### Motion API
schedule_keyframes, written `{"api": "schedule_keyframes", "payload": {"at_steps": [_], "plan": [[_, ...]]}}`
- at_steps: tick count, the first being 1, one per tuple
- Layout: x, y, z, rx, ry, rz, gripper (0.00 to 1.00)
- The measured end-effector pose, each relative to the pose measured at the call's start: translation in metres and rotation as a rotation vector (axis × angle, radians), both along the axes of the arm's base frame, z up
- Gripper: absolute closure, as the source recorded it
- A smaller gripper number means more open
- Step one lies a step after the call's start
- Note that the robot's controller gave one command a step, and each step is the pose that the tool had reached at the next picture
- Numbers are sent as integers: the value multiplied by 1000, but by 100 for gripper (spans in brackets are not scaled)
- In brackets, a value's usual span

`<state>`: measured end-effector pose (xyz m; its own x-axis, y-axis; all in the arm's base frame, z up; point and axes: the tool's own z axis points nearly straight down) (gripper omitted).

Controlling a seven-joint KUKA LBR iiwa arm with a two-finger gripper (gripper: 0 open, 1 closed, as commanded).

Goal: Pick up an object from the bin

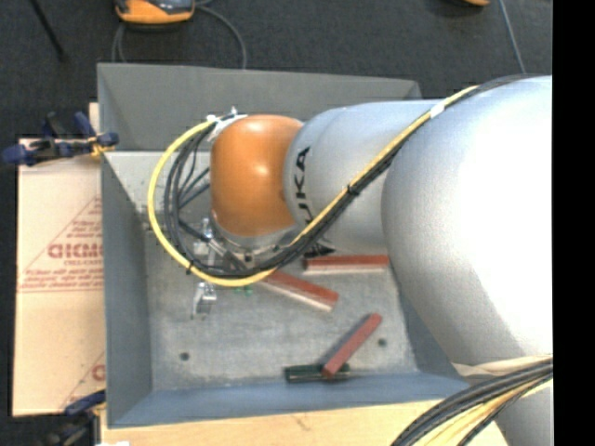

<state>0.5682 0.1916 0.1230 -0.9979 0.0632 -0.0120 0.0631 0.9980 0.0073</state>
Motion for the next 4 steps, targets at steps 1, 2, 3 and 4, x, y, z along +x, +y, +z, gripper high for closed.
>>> {"api": "schedule_keyframes", "payload": {"at_steps": [1,2,3,4], "plan": [[12,-19,-29,-9,13,71,0],[33,-19,-29,-7,8,133,0],[40,-36,-37,-4,10,-161,0],[41,-61,-25,-7,10,-44,0]]}}
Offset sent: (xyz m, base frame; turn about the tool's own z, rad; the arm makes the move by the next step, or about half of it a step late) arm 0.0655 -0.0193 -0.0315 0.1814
